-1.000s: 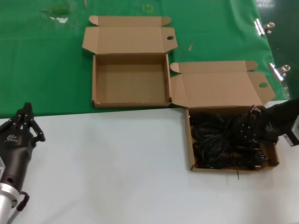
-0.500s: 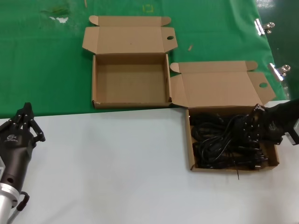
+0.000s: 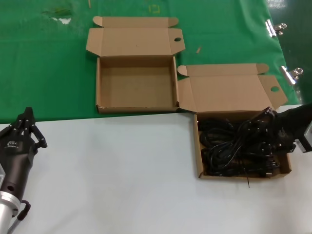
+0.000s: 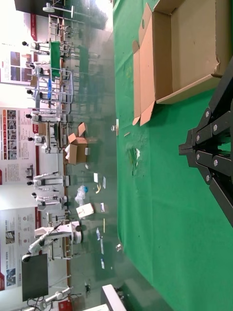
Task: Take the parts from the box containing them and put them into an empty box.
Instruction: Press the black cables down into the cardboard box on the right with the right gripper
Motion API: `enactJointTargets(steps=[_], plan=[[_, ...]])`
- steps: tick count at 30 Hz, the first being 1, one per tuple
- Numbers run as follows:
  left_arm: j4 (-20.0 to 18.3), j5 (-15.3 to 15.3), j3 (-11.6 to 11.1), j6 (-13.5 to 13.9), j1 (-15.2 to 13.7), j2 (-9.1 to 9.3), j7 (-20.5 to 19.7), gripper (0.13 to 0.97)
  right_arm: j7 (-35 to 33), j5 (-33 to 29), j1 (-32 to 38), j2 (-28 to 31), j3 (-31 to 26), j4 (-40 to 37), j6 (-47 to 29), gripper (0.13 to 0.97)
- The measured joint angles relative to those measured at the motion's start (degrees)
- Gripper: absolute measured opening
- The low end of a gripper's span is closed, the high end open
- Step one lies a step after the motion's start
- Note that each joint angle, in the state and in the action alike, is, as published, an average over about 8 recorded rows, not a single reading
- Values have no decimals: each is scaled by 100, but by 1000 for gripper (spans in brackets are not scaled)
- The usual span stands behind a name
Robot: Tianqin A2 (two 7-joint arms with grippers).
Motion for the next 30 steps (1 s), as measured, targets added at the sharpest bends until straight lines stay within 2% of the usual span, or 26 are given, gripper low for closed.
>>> enactJointTargets(steps=[8, 17, 27, 30], plan=[[0, 0, 0, 0, 0, 0, 0, 140, -113, 18, 17, -153, -13, -78, 85, 426], [0, 0, 0, 0, 0, 0, 0, 140, -432, 19, 205, -385, -17, -497, 197, 541], [0, 0, 0, 0, 0, 0, 0, 140, -677, -2, 327, -529, -27, -886, 242, 480], [0, 0, 0, 0, 0, 0, 0, 140, -743, 0, 336, -550, -21, -979, 252, 432]])
